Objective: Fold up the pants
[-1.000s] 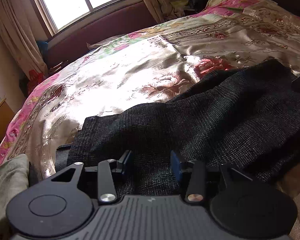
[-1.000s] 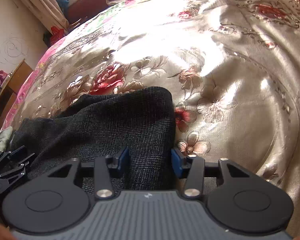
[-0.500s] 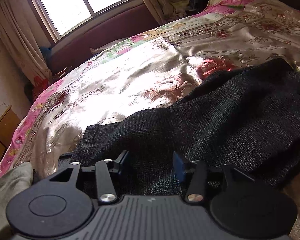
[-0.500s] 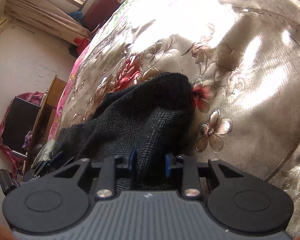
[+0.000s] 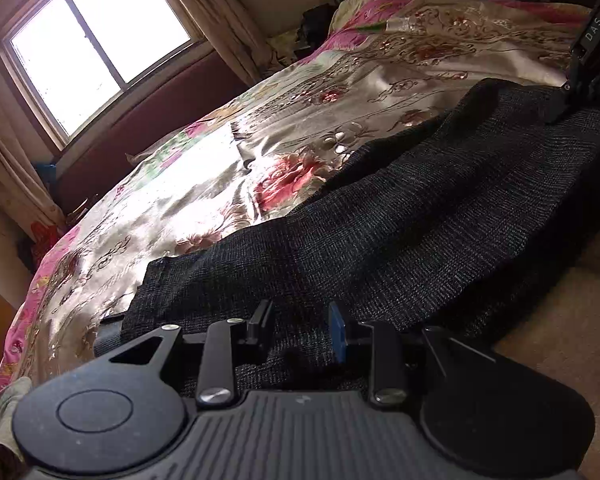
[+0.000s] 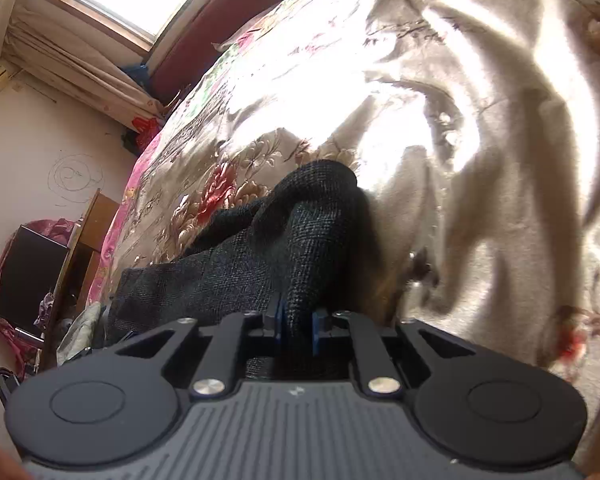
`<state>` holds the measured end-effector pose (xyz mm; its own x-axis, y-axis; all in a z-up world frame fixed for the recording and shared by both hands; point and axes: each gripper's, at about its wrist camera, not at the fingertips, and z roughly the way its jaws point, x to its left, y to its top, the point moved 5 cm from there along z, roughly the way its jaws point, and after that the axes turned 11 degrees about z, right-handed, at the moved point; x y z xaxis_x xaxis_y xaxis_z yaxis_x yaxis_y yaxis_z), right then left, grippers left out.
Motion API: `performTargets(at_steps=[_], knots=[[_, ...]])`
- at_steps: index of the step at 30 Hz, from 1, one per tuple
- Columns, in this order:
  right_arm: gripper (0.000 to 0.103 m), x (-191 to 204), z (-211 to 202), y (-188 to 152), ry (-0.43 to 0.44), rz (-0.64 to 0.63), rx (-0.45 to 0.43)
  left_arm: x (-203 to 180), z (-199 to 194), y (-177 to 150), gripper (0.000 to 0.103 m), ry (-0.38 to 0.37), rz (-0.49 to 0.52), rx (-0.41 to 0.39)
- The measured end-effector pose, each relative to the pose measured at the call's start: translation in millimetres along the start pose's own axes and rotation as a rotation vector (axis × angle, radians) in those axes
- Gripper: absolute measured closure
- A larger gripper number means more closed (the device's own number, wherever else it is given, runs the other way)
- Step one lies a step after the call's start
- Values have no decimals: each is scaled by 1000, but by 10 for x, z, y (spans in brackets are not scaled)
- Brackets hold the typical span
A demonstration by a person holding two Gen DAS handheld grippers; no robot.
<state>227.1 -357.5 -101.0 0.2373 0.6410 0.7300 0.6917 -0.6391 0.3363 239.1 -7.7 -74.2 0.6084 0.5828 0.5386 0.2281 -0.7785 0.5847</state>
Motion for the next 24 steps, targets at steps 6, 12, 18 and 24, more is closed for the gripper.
performTargets(at_steps=[6, 12, 18, 24], knots=[[91, -335, -763, -66, -110, -26, -80, -471, -224, 334, 57, -136, -39, -45], [91, -599, -1322, -160, -201, -37, -145, -545, -494, 670, 52, -89, -100, -170], [91, -689, -1519, -171, -242, -33, -186, -653, -15, 551, 48, -91, -173, -29], [90, -732, -1492, -245, -282, -54, -184, -597, -463, 276, 48, -94, -214, -31]])
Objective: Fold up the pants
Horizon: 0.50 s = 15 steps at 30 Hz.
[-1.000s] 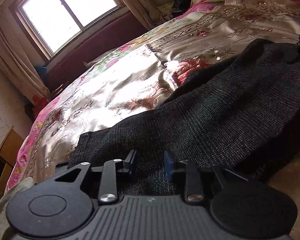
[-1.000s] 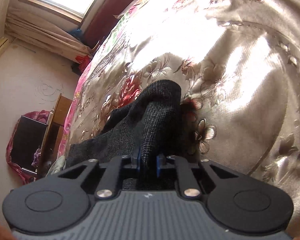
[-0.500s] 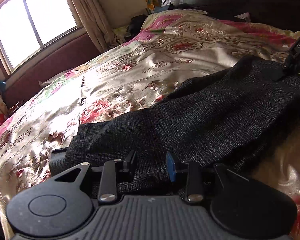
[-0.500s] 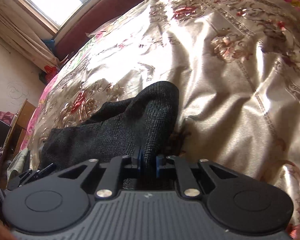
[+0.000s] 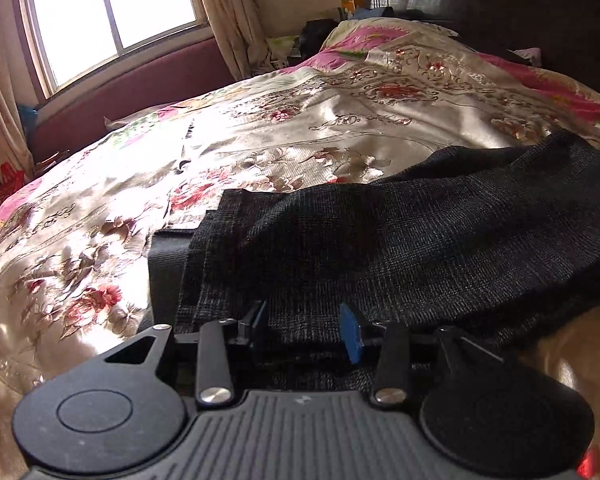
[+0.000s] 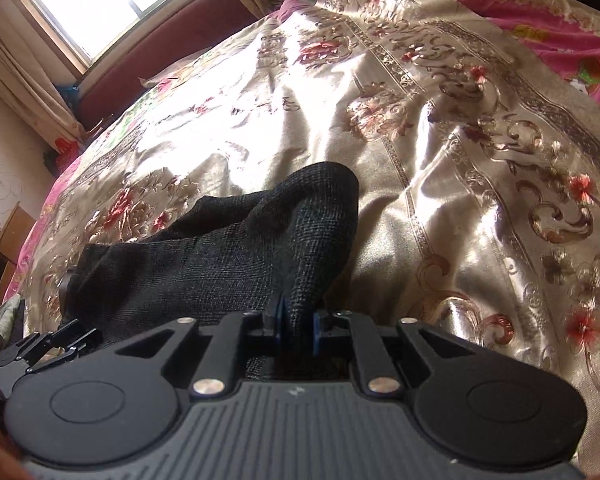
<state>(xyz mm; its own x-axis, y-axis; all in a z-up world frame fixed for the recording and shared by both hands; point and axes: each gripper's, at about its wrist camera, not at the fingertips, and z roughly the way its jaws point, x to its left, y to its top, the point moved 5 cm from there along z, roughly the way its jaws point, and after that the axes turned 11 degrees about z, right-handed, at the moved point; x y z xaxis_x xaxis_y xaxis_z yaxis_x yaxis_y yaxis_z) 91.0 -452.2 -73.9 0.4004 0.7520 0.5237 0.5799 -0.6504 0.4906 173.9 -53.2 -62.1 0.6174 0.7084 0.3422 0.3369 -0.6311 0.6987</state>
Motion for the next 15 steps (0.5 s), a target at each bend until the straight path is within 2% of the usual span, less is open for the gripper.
performTargets(at_steps=[5, 9, 13, 15], knots=[[89, -57, 40, -51, -7, 24, -1, 361, -184, -133, 48, 47, -67, -14], [88, -76, 58, -63, -10, 46, -5, 511, 19, -119, 37, 60, -97, 15], [87, -74, 72, -58, -10, 38, 1, 556, 227, -103, 38, 15, -187, 51], [87, -89, 84, -49, -6, 45, 8, 498, 240, -82, 43, 26, -170, 61]])
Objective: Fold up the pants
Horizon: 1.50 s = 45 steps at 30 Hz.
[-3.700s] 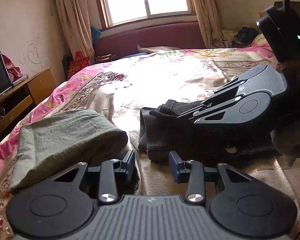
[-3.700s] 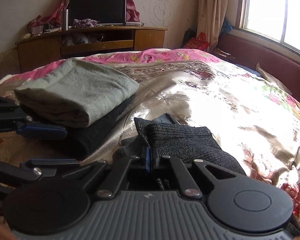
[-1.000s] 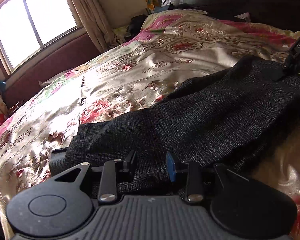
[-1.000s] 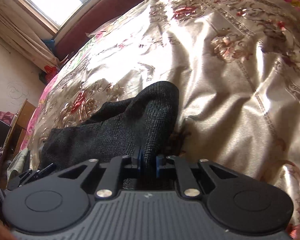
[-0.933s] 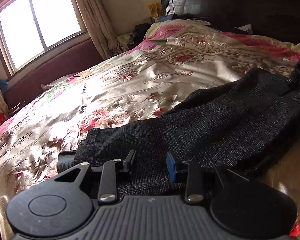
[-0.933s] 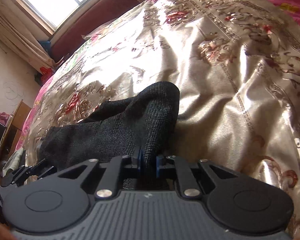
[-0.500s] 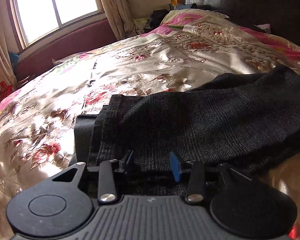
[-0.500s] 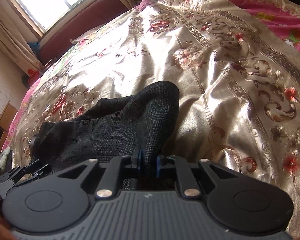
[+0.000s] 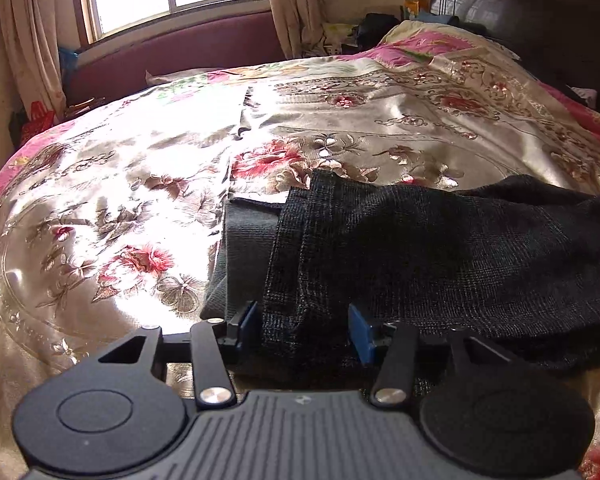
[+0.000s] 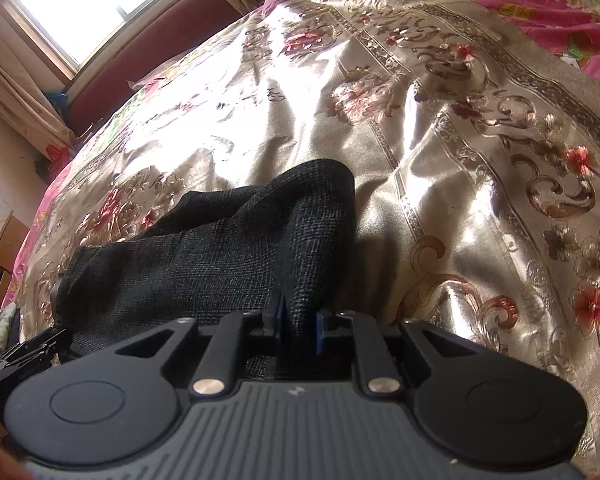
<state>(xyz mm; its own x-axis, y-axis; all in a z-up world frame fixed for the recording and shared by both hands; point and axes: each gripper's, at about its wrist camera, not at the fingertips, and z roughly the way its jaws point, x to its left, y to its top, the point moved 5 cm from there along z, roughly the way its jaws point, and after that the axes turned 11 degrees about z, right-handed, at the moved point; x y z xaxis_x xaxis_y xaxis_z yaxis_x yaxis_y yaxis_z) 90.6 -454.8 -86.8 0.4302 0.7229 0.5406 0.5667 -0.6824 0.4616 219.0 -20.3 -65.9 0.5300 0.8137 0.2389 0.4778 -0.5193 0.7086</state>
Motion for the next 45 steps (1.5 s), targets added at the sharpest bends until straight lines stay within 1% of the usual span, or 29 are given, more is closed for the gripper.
performTargets(at_steps=[2, 3, 5, 6, 7, 8, 10, 11, 13, 15, 17, 18, 20, 21, 23, 24, 25, 26, 27, 28, 29, 30, 32, 34, 36, 38, 43, 45], knots=[[87, -13, 12, 5, 3, 4, 6, -35, -22, -3, 51, 26, 29, 5], [87, -21, 15, 9, 6, 7, 7, -31, -41, -4, 54, 26, 31, 4], [87, -25, 0, 11, 17, 12, 3, 12, -92, -12, 59, 6, 18, -5], [87, -24, -14, 11, 23, 15, 0, 24, -126, 2, 65, -6, 13, -10], [87, -19, -31, 11, 27, 18, -2, 25, -168, 21, 68, -16, 10, -16], [87, -7, -46, 13, 28, 15, -4, 14, -218, 40, 70, -25, 9, -25], [87, 15, -60, 23, 23, 1, -7, -8, -254, 41, 70, -17, 26, -36], [87, 22, -51, 24, 19, -3, -5, -1, -194, 7, 70, -10, 30, -17], [85, 9, 6, 31, 9, 7, 13, 39, -86, -65, 69, -19, 3, 14], [84, -16, 44, 35, 9, 24, 23, 68, -129, -90, 69, -32, -25, 2], [78, -24, 54, 23, 9, 21, 24, 48, -190, -109, 69, -35, -17, -5], [77, -30, 69, 12, 4, 17, 29, 27, -196, -114, 68, -28, 7, -7], [70, -48, 114, 0, 9, 29, 42, 4, -189, -106, 64, 1, 45, -12], [70, -71, 143, 1, 16, 50, 51, 6, -196, -94, 64, 3, 43, -17], [70, -91, 158, 1, 24, 76, 51, 32, -270, -61, 63, 14, 7, -48], [70, -98, 156, -3, 29, 81, 46, 37, -324, -46, 63, 32, 4, -69], [74, -102, 153, -8, 30, 83, 41, 24, -388, -28, 64, 73, 25, -94], [81, -106, 140, -8, 32, 87, 34, -20, -454, -5, 64, 112, 68, -125], [84, -104, 112, -9, 40, 87, 26, -79, -511, 17, 64, 135, 110, -157], [85, -87, 77, -6, 47, 87, 15, -144, -548, 35, 64, 132, 141, -184], [87, -60, 36, 0, 47, 86, 5, -216, -566, 52, 63, 102, 158, -203], [87, -24, -3, 6, 45, 80, -5, -321, -556, 70, 63, 43, 162, -210], [88, 131, -104, 41, 39, 52, -28, -498, -493, 54, 63, -32, 184, -213], [88, 322, -206, 76, 45, 23, -46, -722, -401, -18, 63, -91, 242, -195], [88, 545, -296, 106, 47, -18, -57, -860, -326, -118, 63, -110, 279, -173], [88, 805, -349, 104, 50, -73, -61, -885, -332, -147, 63, -114, 282, -189], [88, 1507, -292, 18, 72, -188, -47, -764, -334, -171, 62, -176, 185, -197], [88, 1820, -205, -80, 88, -241, -30, -729, -350, -207, 61, -184, 155, -207]])
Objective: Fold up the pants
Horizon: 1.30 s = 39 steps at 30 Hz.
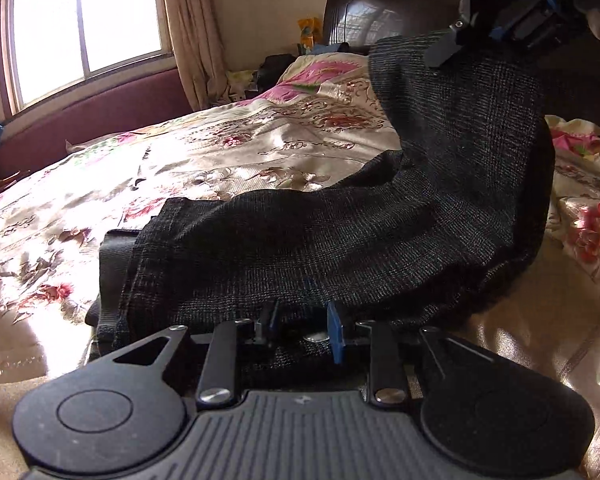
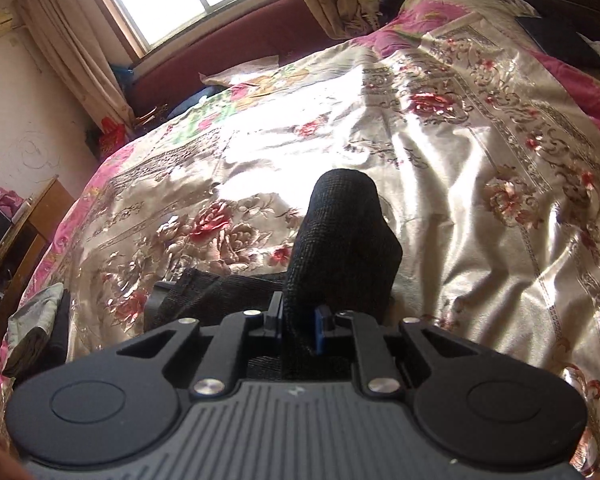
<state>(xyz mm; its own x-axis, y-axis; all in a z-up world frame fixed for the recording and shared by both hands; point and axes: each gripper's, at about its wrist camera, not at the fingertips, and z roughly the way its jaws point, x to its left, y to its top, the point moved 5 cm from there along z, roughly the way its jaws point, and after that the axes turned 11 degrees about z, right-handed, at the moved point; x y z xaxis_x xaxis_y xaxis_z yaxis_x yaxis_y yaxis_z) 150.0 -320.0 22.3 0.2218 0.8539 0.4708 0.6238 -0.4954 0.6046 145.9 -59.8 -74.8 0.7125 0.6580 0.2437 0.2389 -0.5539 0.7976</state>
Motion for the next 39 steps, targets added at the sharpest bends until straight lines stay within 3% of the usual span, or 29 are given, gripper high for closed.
performTargets(at_steps=[5, 7, 9, 14, 16, 18, 21, 25, 31, 33, 35, 37, 39], knots=[[89, 679, 476, -113, 10, -93, 57, 101, -130, -118, 60, -27, -97, -34], [101, 922, 744, -193, 12, -105, 90, 147, -191, -160, 60, -42, -123, -46], [102, 1136, 940, -286, 34, -116, 112, 186, -227, -199, 59, -52, -140, -49], [99, 1497, 909, -469, -63, -391, 111, 252, -247, -248, 59, -74, -180, -49], [94, 1507, 749, -497, -122, -475, 50, 291, -216, -236, 58, -87, -202, -56], [93, 1437, 706, -554, -150, -460, 73, 304, -227, -246, 58, -85, -212, -56], [73, 1341, 845, -718, -208, -448, 110, 305, -255, -242, 58, -78, -204, -63], [69, 1309, 1053, -866, -235, -403, 196, 261, -262, -224, 58, -72, -174, -69], [64, 1225, 1446, -1016, -371, -401, 289, 211, -285, -255, 58, -85, -143, -73], [66, 1180, 1505, -1022, -425, -464, 269, 195, -288, -264, 57, -92, -134, -76], [45, 1102, 1524, -988, -495, -526, 256, 184, -295, -265, 53, -98, -123, -82], [47, 1020, 1493, -935, -496, -473, 274, 178, -294, -268, 53, -99, -117, -84], [58, 1012, 1455, -922, -476, -455, 272, 185, -297, -277, 53, -99, -122, -85]])
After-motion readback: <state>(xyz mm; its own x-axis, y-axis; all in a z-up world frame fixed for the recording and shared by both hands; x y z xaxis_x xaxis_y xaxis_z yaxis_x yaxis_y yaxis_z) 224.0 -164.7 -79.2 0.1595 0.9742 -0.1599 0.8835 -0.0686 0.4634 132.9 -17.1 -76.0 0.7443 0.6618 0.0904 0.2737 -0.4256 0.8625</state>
